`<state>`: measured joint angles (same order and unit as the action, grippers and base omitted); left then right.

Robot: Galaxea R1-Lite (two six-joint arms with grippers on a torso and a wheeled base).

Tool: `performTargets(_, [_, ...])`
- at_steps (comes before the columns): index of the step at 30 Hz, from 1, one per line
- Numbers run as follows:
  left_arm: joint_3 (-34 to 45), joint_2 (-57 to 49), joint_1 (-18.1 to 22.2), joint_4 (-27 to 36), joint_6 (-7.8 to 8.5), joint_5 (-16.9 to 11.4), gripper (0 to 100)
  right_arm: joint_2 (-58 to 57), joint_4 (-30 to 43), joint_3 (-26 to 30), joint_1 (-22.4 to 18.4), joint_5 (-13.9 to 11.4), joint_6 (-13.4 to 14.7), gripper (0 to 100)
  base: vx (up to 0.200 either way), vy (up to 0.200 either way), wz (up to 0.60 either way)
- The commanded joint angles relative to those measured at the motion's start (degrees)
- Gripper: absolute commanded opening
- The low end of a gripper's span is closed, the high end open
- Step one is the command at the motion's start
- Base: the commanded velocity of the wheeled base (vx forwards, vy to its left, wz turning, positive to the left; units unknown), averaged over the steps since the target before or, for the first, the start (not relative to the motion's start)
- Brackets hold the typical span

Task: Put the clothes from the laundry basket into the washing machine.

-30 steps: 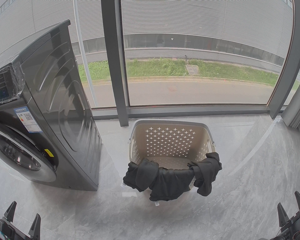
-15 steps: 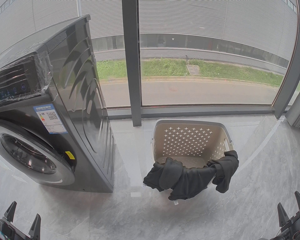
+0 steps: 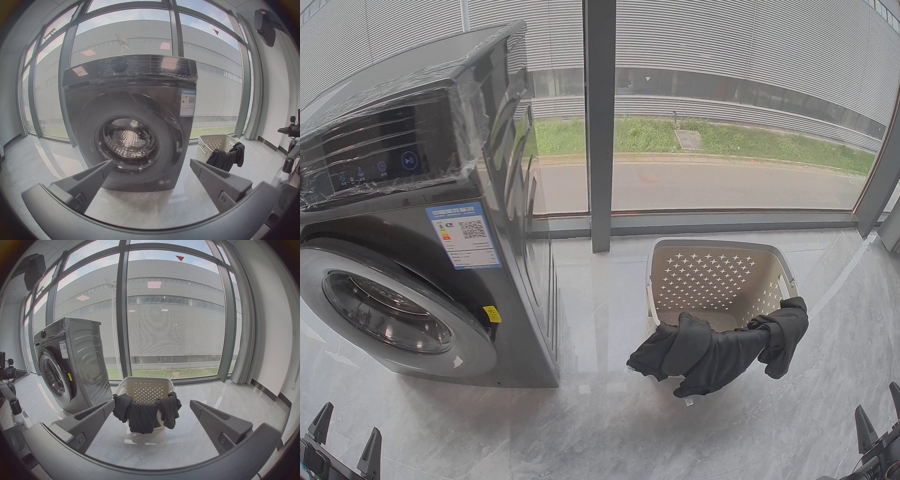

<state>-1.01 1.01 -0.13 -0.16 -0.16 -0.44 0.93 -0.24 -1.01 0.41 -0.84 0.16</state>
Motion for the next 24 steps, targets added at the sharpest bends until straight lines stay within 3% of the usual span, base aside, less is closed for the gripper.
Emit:
performTargets(1, [0.92,-1.01,0.05,-0.02,0.07,0.0,100,-0.93,-0.02,1.01,0.02,-0.04,0.02,100,0.0,0.2,0.0])
performTargets(7, [0.92,-1.01,0.05,-0.02,0.42,0.0,100,-0.93,-0.02,1.01,0.02,0.05,0.02,100,0.0,0.2,0.0])
performTargets(13, [0.92,-1.01,0.05,-0.02,0.51,0.0,100,-0.93,-0.02,1.01,0.02,-0.04,0.02,100,0.0,0.0,0.0])
performTargets(24, [0.92,-1.01,0.05,-0.02,0.51,0.18,100,-0.93,-0.02,1.01,0.02,-0.04,0.02,100,-0.2,0.0,0.0])
